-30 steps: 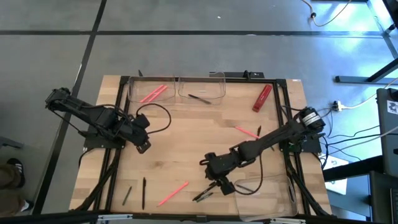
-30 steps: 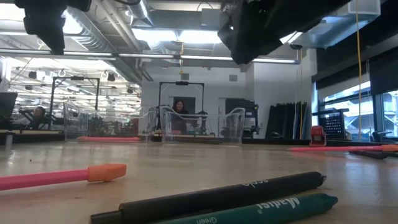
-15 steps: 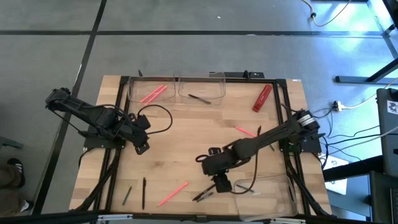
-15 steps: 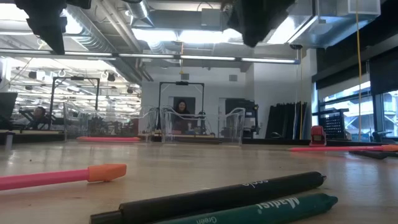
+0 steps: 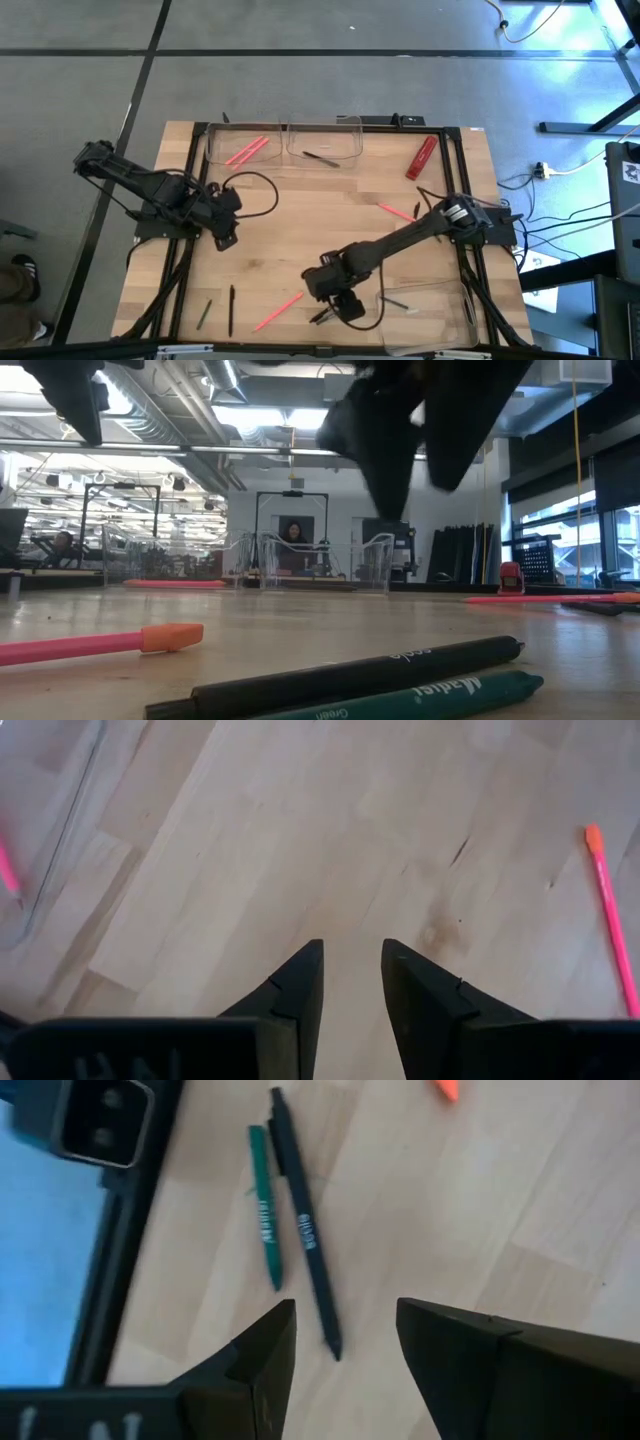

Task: Sort crayons/erasers/pens/pencils in bins
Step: Put the black pen into the top right transparent bin, then put the pink pencil into the top left transparent bin

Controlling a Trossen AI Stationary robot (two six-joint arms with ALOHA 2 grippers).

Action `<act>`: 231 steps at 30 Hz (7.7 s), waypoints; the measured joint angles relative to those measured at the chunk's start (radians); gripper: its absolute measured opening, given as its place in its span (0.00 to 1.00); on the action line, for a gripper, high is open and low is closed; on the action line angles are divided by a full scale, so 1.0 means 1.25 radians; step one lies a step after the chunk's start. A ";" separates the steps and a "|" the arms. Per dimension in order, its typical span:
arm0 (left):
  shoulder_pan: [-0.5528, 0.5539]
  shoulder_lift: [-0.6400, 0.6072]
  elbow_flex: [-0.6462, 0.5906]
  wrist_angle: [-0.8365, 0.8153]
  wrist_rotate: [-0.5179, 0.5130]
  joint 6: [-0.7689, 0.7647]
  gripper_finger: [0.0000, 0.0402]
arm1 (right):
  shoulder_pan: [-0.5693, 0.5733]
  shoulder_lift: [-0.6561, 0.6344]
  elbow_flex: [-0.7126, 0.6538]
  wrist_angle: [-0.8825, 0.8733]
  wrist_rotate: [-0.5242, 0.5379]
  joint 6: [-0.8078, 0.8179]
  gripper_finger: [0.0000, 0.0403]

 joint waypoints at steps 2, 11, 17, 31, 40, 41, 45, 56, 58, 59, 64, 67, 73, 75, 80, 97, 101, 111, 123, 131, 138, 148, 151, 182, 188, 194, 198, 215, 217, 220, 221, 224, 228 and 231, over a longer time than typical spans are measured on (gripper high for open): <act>-0.008 0.000 0.000 0.000 0.000 0.000 0.24 | 0.001 0.010 0.001 0.009 0.003 -0.015 0.44; -0.035 0.000 0.000 0.001 -0.058 0.000 0.24 | 0.018 0.050 -0.003 0.060 0.009 -0.018 0.44; -0.036 0.000 0.000 0.002 -0.063 0.000 0.24 | 0.020 0.050 -0.029 0.111 0.010 -0.016 0.44; -0.036 0.000 0.000 0.003 -0.063 0.000 0.24 | 0.057 0.050 -0.098 0.170 0.052 0.004 0.44; -0.036 0.000 0.000 0.003 -0.064 0.000 0.24 | 0.080 0.045 -0.140 0.194 0.130 0.027 0.44; -0.036 0.000 0.000 0.003 -0.064 -0.001 0.24 | 0.082 0.044 -0.144 0.199 0.131 0.031 0.44; -0.036 0.000 0.000 0.003 -0.064 -0.001 0.24 | 0.082 0.044 -0.146 0.202 0.135 0.070 0.44; -0.036 0.000 0.000 0.002 -0.064 -0.001 0.24 | 0.081 0.047 -0.147 0.199 0.159 0.113 0.28; -0.036 0.000 0.000 0.003 -0.064 -0.001 0.24 | 0.080 0.047 -0.148 0.198 0.161 0.113 0.23; -0.036 0.000 0.000 0.003 -0.064 -0.001 0.24 | 0.080 0.047 -0.148 0.198 0.162 0.112 0.20; -0.036 0.000 0.000 0.003 -0.064 -0.001 0.24 | 0.079 0.047 -0.148 0.196 0.163 0.116 0.10; -0.036 0.000 0.000 0.003 -0.064 -0.001 0.24 | 0.079 0.047 -0.148 0.196 0.162 0.143 0.08; -0.036 0.000 0.000 0.003 -0.064 -0.001 0.24 | 0.070 0.047 -0.148 0.203 0.154 0.258 0.11; -0.036 0.000 0.000 0.003 -0.064 -0.001 0.24 | 0.064 0.047 -0.146 0.206 0.149 0.278 0.11; -0.036 0.000 0.000 0.002 -0.064 -0.001 0.24 | 0.048 0.051 -0.127 0.194 0.137 0.277 0.12; -0.036 0.000 0.000 0.002 -0.064 0.005 0.24 | -0.063 0.054 -0.012 0.053 0.090 0.235 0.12; -0.036 0.000 0.000 0.002 -0.064 0.005 0.24 | -0.096 0.053 0.045 -0.003 0.083 0.209 0.12; -0.036 0.000 0.000 0.002 -0.064 0.001 0.24 | -0.223 0.052 0.228 -0.178 0.087 0.071 0.12; -0.035 0.000 0.000 0.003 -0.135 -0.018 0.24 | -0.415 0.038 0.401 -0.311 0.184 -0.105 0.12; -0.033 0.000 0.000 0.036 -0.205 -0.062 0.24 | -0.585 0.033 0.400 -0.304 0.235 -0.227 0.12; 0.029 0.000 0.000 0.066 -0.344 -0.064 0.24 | -0.702 0.051 0.399 -0.261 0.235 -0.290 0.12; 0.123 0.000 0.000 0.071 -0.449 -0.064 0.24 | -0.772 0.070 0.275 -0.126 0.234 -0.353 0.12; 0.138 0.000 0.000 0.071 -0.439 -0.064 0.24 | -0.780 0.070 0.229 -0.083 0.234 -0.375 0.12; 0.145 0.000 0.000 0.071 -0.431 -0.064 0.24 | -0.783 0.070 0.086 0.049 0.235 -0.397 0.12; 0.145 0.000 0.000 0.071 -0.431 -0.064 0.24 | -0.783 0.070 0.086 0.062 0.235 -0.396 0.21; 0.145 0.000 0.000 0.071 -0.429 -0.066 0.24 | -0.783 0.070 0.086 0.062 0.235 -0.394 0.35; 0.145 0.000 0.000 0.064 -0.388 -0.090 0.24 | -0.783 0.070 0.105 0.058 0.258 -0.394 0.40; 0.104 0.009 -0.004 0.048 -0.098 -0.260 0.24 | -0.707 -0.001 0.374 -0.204 -0.066 -0.391 0.41; 0.091 0.014 -0.016 0.052 -0.070 -0.288 0.24 | -0.683 -0.026 0.374 -0.234 -0.103 -0.394 0.41; 0.070 0.022 -0.044 0.053 -0.033 -0.330 0.24 | -0.637 -0.059 0.374 -0.252 -0.117 -0.400 0.41; 0.064 0.023 -0.056 0.055 -0.017 -0.346 0.24 | -0.622 -0.071 0.374 -0.255 -0.118 -0.404 0.41; 0.041 0.023 -0.089 0.075 0.021 -0.389 0.24 | -0.577 -0.111 0.374 -0.268 -0.118 -0.414 0.41; 0.004 0.023 -0.132 0.140 0.024 -0.399 0.24 | -0.516 -0.157 0.374 -0.277 -0.117 -0.372 0.41; -0.014 0.023 -0.172 0.226 0.010 -0.399 0.24 | -0.476 -0.188 0.374 -0.274 -0.113 -0.344 0.41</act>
